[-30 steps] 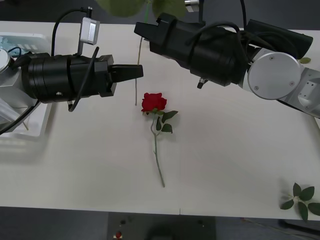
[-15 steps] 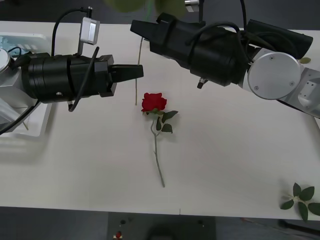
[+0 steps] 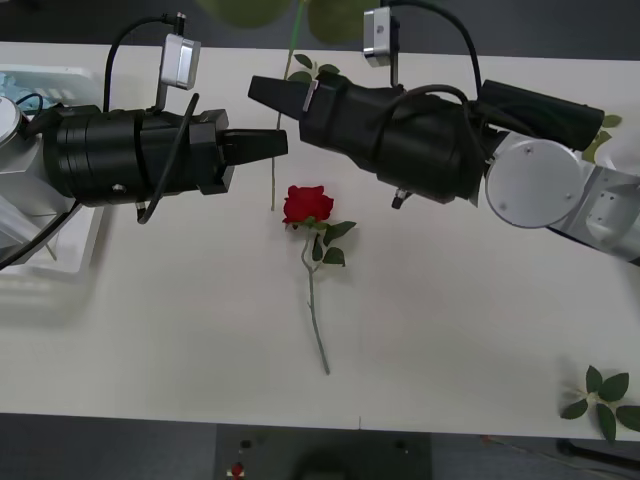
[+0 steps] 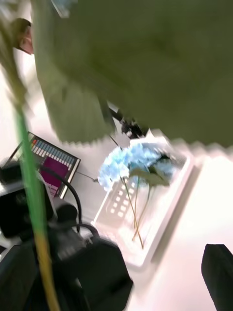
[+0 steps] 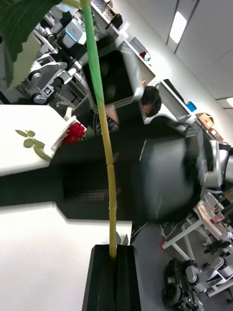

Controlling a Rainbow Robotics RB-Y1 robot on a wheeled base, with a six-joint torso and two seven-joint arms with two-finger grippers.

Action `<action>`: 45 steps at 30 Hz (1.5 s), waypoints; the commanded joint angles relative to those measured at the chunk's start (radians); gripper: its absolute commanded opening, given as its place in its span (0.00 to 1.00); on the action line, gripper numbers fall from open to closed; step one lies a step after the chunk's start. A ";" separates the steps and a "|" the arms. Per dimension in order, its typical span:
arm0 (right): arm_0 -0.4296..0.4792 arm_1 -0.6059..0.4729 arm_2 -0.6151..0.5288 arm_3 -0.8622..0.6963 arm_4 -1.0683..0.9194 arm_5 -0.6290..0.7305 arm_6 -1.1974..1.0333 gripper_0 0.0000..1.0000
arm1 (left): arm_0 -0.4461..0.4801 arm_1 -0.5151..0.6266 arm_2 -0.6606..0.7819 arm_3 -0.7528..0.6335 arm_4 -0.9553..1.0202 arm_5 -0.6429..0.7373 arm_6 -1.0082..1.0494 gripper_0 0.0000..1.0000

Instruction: Put the red flowers into the right box and the blue flowers into the left box

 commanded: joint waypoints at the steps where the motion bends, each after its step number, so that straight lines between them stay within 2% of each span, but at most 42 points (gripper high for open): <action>1: 0.038 0.035 -0.033 -0.024 0.018 -0.011 0.077 1.00 | 0.001 0.006 0.010 -0.035 -0.004 0.000 0.002 0.00; 3: 0.038 0.014 -0.052 -0.029 0.013 0.016 0.077 1.00 | 0.002 0.006 0.010 -0.035 -0.004 0.000 0.002 0.00; 7: 0.038 -0.075 -0.161 -0.031 -0.065 0.217 0.068 1.00 | 0.002 0.006 0.010 -0.035 -0.004 0.000 0.002 0.00; 10: 0.038 -0.143 -0.273 0.003 -0.177 0.443 0.066 1.00 | 0.002 0.006 0.010 -0.035 -0.004 0.002 0.002 0.00; 11: 0.038 -0.154 -0.293 0.012 -0.186 0.487 0.068 1.00 | 0.002 0.006 0.010 -0.035 -0.004 0.000 0.002 0.00; 13: 0.038 -0.195 -0.364 0.046 -0.206 0.659 0.061 1.00 | 0.004 0.012 0.012 -0.035 -0.004 0.003 0.002 0.00; 17: 0.025 -0.253 -0.459 0.103 -0.208 0.993 0.003 1.00 | 0.005 0.044 0.016 -0.035 0.006 0.005 0.003 0.00; 20: 0.010 -0.269 -0.490 0.109 -0.160 1.159 -0.075 1.00 | 0.014 0.087 0.035 -0.035 0.026 0.015 0.006 0.00; 26: 0.004 -0.273 -0.490 0.094 -0.046 1.249 -0.213 1.00 | 0.080 0.187 0.134 -0.025 0.046 0.072 0.020 0.00; 32: 0.002 -0.286 -0.490 0.111 0.116 1.295 -0.299 1.00 | 0.186 0.299 0.306 0.100 0.017 0.218 0.042 0.00; 37: -0.001 -0.310 -0.488 0.134 0.121 1.297 -0.274 1.00 | 0.229 0.408 0.453 0.300 -0.169 0.356 0.049 0.00; 42: -0.027 -0.298 -0.490 0.131 0.185 1.364 -0.253 1.00 | 0.229 0.432 0.576 0.470 -0.417 0.440 0.063 0.00; 45: -0.033 -0.276 -0.493 0.109 0.247 1.401 -0.204 1.00 | 0.228 0.434 0.673 0.513 -0.606 0.440 0.075 0.00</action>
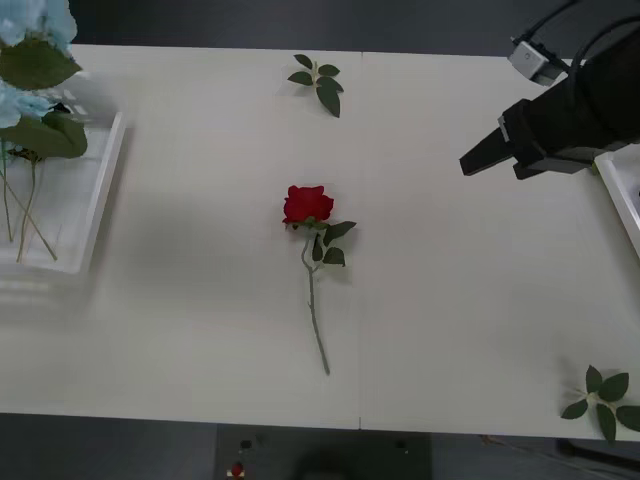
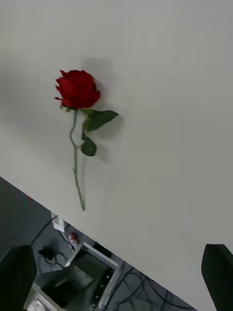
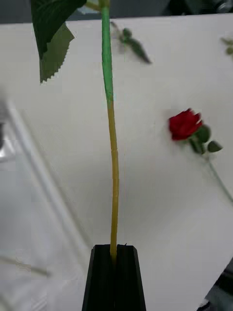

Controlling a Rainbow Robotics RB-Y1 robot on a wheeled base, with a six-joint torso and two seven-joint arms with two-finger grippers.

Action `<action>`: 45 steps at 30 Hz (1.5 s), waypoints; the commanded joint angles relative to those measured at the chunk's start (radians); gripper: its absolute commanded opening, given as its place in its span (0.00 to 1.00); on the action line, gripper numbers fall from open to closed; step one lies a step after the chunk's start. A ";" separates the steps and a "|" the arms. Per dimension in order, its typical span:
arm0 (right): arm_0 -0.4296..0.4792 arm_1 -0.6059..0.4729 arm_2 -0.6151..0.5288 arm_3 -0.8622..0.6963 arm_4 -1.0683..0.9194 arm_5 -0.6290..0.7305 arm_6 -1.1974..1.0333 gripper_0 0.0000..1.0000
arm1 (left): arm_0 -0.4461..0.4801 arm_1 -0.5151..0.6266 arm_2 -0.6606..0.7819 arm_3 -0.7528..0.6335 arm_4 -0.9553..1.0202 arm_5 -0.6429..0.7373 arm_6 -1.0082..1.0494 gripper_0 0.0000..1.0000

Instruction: Put the red flowers into the right box and the blue flowers into the left box

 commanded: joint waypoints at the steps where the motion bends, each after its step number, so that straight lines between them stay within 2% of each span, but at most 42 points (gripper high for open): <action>1: -0.049 -0.006 -0.017 -0.033 0.073 0.030 0.098 1.00 | -0.009 0.021 0.136 0.037 -0.200 0.004 0.079 0.00; 8: -0.048 0.014 -0.017 0.062 0.107 0.039 0.657 1.00 | -0.009 0.021 0.281 -0.068 -0.565 0.004 0.265 0.00; 13: -0.048 -0.014 -0.015 0.159 0.067 0.036 1.007 1.00 | -0.013 0.010 0.255 -0.114 -0.682 -0.025 0.423 0.00; 19: -0.048 -0.033 -0.015 0.271 -0.042 0.033 1.415 1.00 | -0.011 -0.060 0.132 -0.137 -0.738 -0.206 0.603 0.00; 26: -0.046 -0.032 -0.015 0.295 -0.083 0.032 1.490 1.00 | -0.011 -0.112 0.006 -0.137 -0.784 -0.384 0.695 0.00; 33: -0.045 -0.030 -0.015 0.295 -0.187 0.001 1.490 1.00 | -0.011 -0.169 -0.092 -0.068 -0.797 -0.545 0.701 0.00; 41: -0.039 -0.024 -0.015 0.295 -0.322 -0.047 1.490 1.00 | -0.011 -0.214 -0.290 0.040 -0.769 -0.872 0.701 0.00; 45: -0.026 -0.026 -0.014 0.288 -0.373 -0.047 1.490 1.00 | -0.009 -0.211 -0.338 0.053 -0.748 -0.921 0.698 0.00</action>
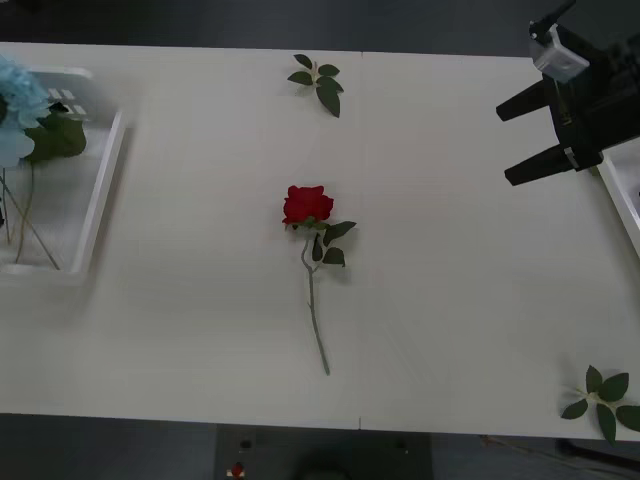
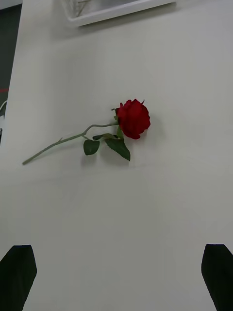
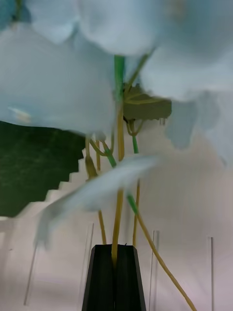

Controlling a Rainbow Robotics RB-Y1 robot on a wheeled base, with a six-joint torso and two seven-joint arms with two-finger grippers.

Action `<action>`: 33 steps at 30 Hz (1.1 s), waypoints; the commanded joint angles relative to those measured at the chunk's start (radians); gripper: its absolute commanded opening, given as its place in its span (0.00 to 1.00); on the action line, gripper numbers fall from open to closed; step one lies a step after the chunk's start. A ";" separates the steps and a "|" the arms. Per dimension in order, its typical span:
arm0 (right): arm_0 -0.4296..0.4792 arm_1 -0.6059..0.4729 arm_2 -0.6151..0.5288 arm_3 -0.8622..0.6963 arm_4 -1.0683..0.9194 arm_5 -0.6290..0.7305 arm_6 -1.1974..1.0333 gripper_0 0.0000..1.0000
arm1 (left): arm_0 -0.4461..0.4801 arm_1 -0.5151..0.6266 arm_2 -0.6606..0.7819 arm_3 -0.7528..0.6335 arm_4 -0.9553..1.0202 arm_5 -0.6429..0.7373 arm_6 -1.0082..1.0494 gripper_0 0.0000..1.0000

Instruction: Put the red flowers into the right box and the blue flowers into the left box

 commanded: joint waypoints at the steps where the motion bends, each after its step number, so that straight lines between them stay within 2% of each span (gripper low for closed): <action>1: -0.007 -0.027 -0.015 -0.018 -0.046 -0.010 -0.011 1.00 | -0.009 0.009 0.003 0.005 0.010 -0.024 0.029 0.00; 2: 0.004 -0.028 -0.015 -0.027 -0.050 -0.011 -0.011 1.00 | -0.011 0.011 0.003 0.005 0.009 -0.024 0.028 0.00; 3: 0.008 -0.030 -0.015 -0.032 -0.052 -0.013 -0.011 1.00 | -0.011 0.011 0.003 0.005 0.007 -0.023 0.028 0.06; 4: 0.019 -0.031 -0.015 -0.038 -0.052 -0.013 -0.011 1.00 | -0.011 0.011 0.003 0.005 0.004 -0.024 0.023 0.56; 5: 0.030 -0.031 -0.015 -0.041 -0.052 -0.014 -0.011 1.00 | -0.011 0.011 0.003 0.003 0.002 -0.024 0.023 0.83; 7: 0.051 -0.031 -0.015 -0.053 -0.052 -0.014 -0.011 1.00 | -0.011 0.011 0.003 0.005 -0.001 -0.024 0.019 0.96; 11: 0.100 -0.037 -0.015 -0.092 -0.050 -0.020 -0.011 1.00 | -0.011 0.015 0.032 -0.007 -0.007 0.037 0.008 1.00; 15: 0.165 -0.053 -0.015 -0.155 -0.047 -0.044 -0.011 1.00 | -0.011 0.034 0.091 -0.043 -0.014 0.175 -0.006 1.00; 20: 0.271 -0.074 -0.015 -0.273 -0.046 -0.143 -0.011 1.00 | -0.011 0.075 0.155 -0.084 -0.013 0.335 -0.021 1.00; 25: 0.370 -0.089 -0.015 -0.371 -0.043 -0.289 -0.011 1.00 | -0.011 0.100 0.325 -0.150 0.019 0.609 -0.063 1.00; 31: 0.376 -0.089 -0.018 -0.371 -0.041 -0.290 -0.011 1.00 | -0.011 0.103 0.566 -0.184 0.121 0.931 -0.175 1.00; 33: 0.376 -0.088 -0.018 -0.366 -0.041 -0.290 -0.011 1.00 | -0.011 0.101 0.624 -0.187 0.188 0.997 -0.208 1.00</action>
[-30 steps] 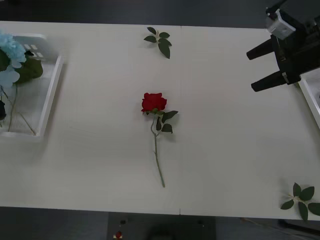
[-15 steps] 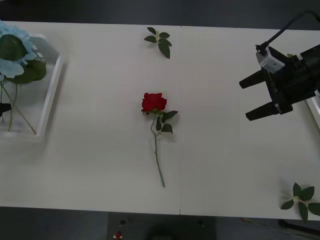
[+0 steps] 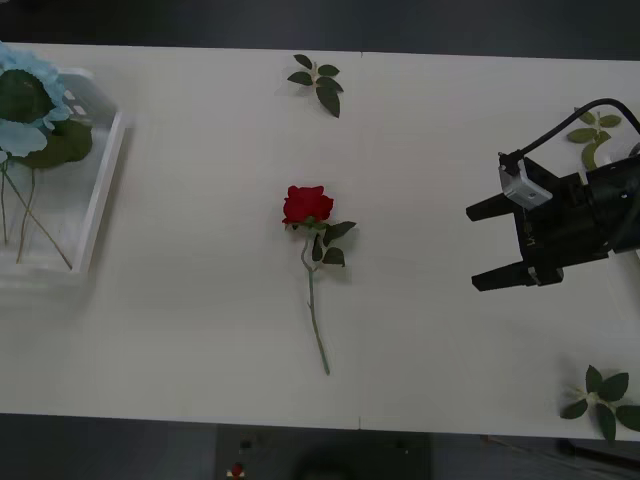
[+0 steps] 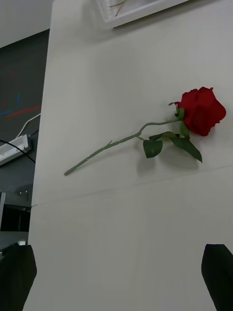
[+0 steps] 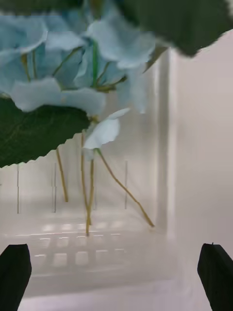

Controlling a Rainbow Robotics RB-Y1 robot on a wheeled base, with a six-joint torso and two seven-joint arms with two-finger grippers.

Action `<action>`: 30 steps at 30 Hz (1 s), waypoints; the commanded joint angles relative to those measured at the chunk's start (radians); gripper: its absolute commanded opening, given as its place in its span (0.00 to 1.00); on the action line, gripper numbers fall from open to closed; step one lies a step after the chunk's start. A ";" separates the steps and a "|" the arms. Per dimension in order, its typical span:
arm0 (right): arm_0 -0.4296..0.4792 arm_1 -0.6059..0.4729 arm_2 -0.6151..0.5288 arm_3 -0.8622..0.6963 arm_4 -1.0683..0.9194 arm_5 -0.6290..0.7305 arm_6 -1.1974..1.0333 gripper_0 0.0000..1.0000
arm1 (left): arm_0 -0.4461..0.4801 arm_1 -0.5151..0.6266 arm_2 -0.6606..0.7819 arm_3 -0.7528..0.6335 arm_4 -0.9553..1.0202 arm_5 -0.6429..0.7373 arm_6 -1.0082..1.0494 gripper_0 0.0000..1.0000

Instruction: Put the red flowers into the right box and the blue flowers into the left box

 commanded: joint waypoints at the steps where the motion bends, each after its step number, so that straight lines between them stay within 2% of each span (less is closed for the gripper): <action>1: -0.025 -0.018 -0.018 0.000 0.001 -0.003 -0.011 1.00 | -0.011 0.042 0.110 -0.025 0.142 0.120 -0.097 1.00; 7: -0.027 -0.010 -0.023 0.016 0.001 -0.005 -0.011 1.00 | 0.006 0.040 0.139 -0.022 0.476 0.130 -0.130 1.00; 17: -0.025 -0.021 -0.024 0.035 0.002 -0.015 -0.011 1.00 | 0.006 0.042 0.047 0.044 1.013 0.157 -0.190 1.00; 24: -0.025 -0.036 -0.024 0.075 0.002 0.024 -0.011 1.00 | 0.001 0.023 0.038 0.037 1.085 0.215 -0.195 1.00; 30: -0.025 -0.039 -0.024 0.104 0.018 0.052 -0.011 1.00 | 0.001 0.022 -0.062 -0.063 1.023 0.116 -0.206 1.00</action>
